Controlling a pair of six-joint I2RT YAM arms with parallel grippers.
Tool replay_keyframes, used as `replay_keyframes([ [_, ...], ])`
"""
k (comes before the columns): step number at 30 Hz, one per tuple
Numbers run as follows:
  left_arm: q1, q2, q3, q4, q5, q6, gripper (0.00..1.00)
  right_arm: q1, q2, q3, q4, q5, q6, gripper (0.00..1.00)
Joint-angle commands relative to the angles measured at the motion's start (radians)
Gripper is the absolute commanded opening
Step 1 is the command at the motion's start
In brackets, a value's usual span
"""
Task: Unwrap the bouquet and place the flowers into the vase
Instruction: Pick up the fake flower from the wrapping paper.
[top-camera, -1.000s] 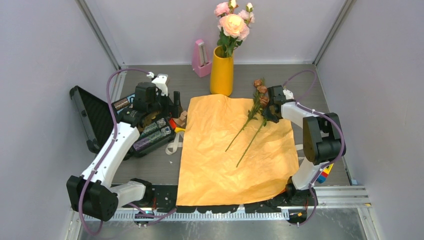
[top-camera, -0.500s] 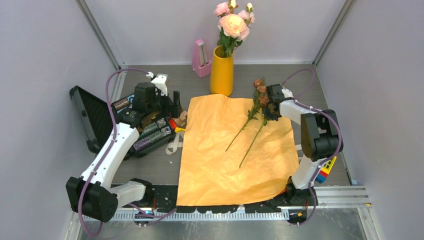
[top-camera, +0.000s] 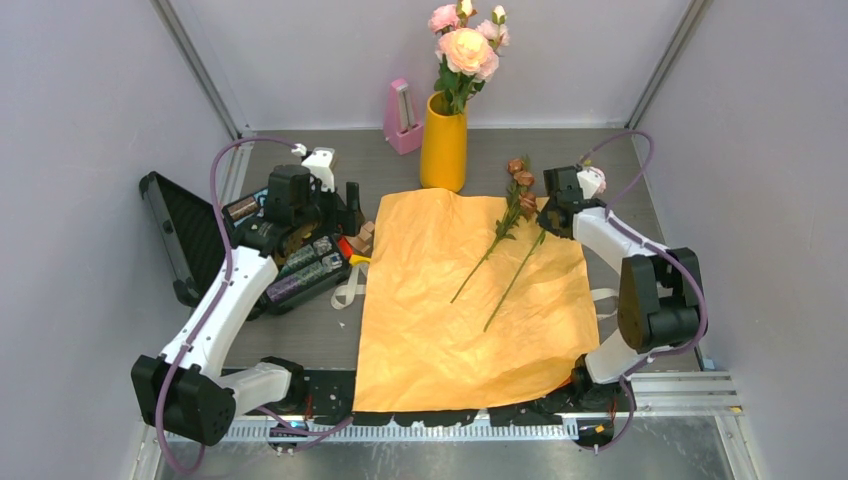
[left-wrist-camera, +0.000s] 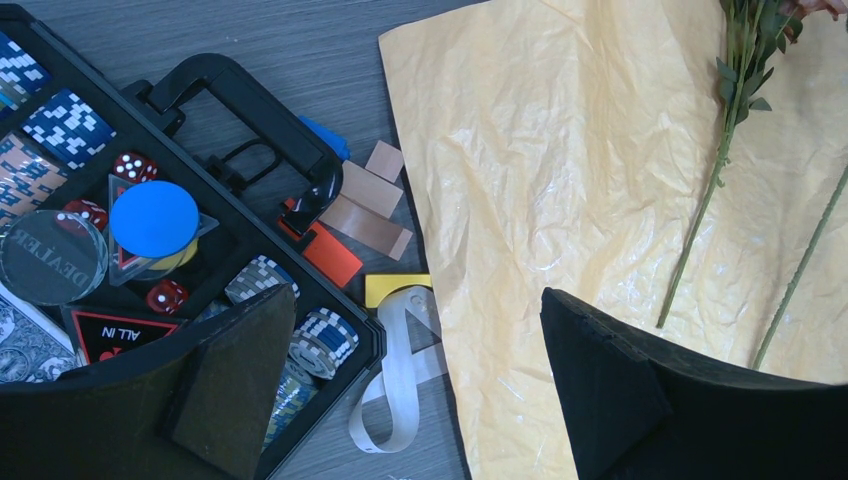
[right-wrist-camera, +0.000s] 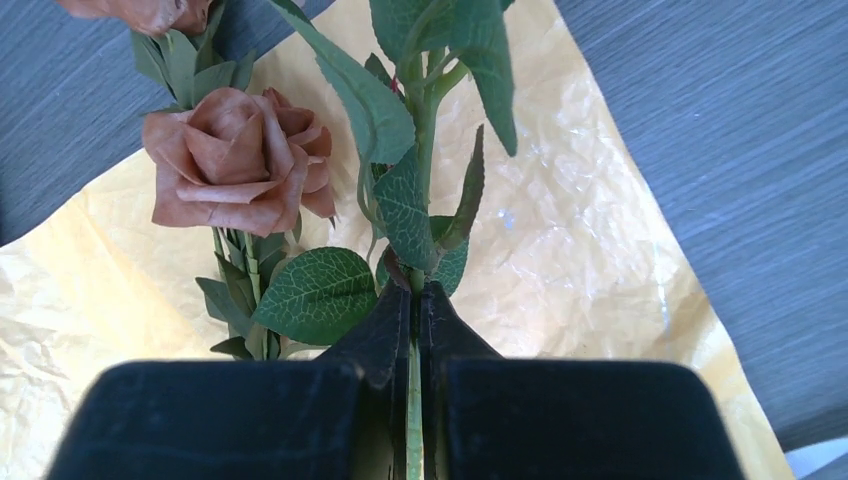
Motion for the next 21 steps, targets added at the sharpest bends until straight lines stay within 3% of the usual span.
replay_keyframes([
  [1, -0.006, -0.029, -0.001, 0.037, 0.008, 0.003, 0.95, -0.004, -0.113, -0.035, 0.036, 0.068, -0.01, 0.0],
  [17, -0.008, -0.035, -0.004, 0.045, 0.017, 0.003, 0.95, -0.004, -0.468, -0.214, 0.241, -0.002, -0.156, 0.0],
  [21, -0.009, -0.035, -0.004, 0.046, 0.018, 0.005, 0.96, -0.004, -0.558, -0.24, 0.294, -0.081, -0.201, 0.0],
])
